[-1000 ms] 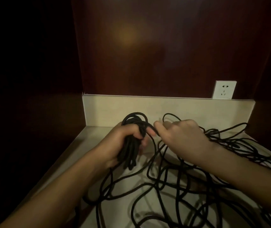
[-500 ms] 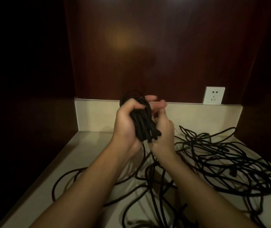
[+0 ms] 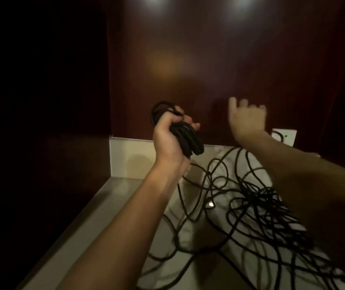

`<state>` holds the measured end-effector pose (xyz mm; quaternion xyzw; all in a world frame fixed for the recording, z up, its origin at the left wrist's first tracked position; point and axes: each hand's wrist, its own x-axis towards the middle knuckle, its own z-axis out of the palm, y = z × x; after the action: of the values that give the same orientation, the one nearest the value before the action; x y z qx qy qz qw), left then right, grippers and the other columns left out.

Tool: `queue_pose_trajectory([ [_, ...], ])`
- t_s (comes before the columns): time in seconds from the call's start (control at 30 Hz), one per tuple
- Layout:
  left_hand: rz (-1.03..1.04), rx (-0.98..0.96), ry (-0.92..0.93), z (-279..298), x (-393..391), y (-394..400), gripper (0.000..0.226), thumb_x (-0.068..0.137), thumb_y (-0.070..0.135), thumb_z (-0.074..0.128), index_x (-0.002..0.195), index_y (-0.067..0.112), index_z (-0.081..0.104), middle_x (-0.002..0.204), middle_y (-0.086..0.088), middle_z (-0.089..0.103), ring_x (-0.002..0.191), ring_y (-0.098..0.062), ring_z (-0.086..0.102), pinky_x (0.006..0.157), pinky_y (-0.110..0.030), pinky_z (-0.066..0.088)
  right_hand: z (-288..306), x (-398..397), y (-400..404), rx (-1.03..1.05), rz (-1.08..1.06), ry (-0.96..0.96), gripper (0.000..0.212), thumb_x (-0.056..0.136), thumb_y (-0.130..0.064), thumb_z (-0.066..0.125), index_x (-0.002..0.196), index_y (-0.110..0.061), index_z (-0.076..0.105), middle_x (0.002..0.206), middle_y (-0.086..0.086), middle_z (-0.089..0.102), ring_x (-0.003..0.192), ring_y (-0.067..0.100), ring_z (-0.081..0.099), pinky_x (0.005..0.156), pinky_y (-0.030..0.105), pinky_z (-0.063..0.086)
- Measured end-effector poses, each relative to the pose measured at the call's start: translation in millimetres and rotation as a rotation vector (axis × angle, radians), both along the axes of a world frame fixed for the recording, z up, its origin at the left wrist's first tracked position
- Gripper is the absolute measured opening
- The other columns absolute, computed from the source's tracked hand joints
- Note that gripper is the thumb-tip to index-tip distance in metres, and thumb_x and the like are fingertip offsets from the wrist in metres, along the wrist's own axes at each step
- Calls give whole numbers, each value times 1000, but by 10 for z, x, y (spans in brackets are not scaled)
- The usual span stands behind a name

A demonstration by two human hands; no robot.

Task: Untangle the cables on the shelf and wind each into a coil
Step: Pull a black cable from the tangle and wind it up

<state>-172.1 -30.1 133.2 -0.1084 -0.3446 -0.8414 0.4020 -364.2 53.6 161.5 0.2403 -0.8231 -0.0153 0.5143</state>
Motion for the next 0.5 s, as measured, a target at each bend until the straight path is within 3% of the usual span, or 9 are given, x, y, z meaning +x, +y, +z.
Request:
queue_pose_trajectory([
  [0.07, 71, 72, 44, -48, -15, -80, 10, 69, 16, 51, 79, 14, 49, 61, -1, 44, 52, -15, 44, 64, -29, 44, -51, 255, -278, -63, 51, -126, 34, 93, -9, 51, 127, -8, 47, 114, 20, 61, 100, 39, 62, 86, 44, 45],
  [0.13, 88, 142, 32, -139, 39, -200, 3, 78, 15, 53, 79, 15, 50, 66, -1, 45, 57, -15, 45, 67, -29, 46, -374, 539, -422, -72, 237, -81, 29, 81, -7, 67, 109, -9, 58, 98, 16, 64, 88, 38, 62, 73, 42, 49],
  [0.2, 9, 232, 44, -209, 137, -316, 12, 90, 15, 46, 79, 16, 51, 67, -1, 46, 60, -15, 47, 73, -29, 49, -820, 748, -431, -92, 468, -131, 26, 74, -4, 73, 96, -8, 61, 89, 14, 61, 77, 36, 61, 59, 39, 48],
  [0.27, -99, 292, 105, -219, 242, -373, 18, 94, 16, 43, 79, 15, 51, 65, -2, 48, 57, -14, 49, 75, -30, 50, -1215, 953, -406, -10, 585, -311, 21, 81, -7, 69, 101, -8, 60, 94, 13, 58, 75, 37, 62, 55, 39, 46],
  [0.33, -127, 316, 109, -221, 294, -391, 17, 94, 15, 43, 79, 14, 52, 65, -2, 49, 55, -14, 51, 74, -30, 50, -1481, 1164, -411, 72, 596, -520, 18, 95, -13, 54, 113, -9, 55, 107, 12, 57, 83, 38, 64, 63, 41, 48],
  [0.4, -100, 330, 101, -210, 284, -409, 15, 93, 13, 43, 80, 15, 51, 69, -3, 48, 56, -15, 52, 69, -28, 49, -1658, 1355, -429, 46, 612, -540, 20, 98, -14, 49, 117, -10, 52, 111, 10, 57, 89, 34, 64, 70, 40, 49],
  [0.5, 178, 265, 49, -188, 249, -440, 9, 92, 3, 46, 91, 11, 50, 76, -4, 48, 56, -14, 56, 61, -27, 51, -1765, 1601, -366, -32, 690, -488, 28, 89, -11, 64, 116, -8, 59, 98, 7, 63, 72, 27, 65, 57, 33, 50],
])
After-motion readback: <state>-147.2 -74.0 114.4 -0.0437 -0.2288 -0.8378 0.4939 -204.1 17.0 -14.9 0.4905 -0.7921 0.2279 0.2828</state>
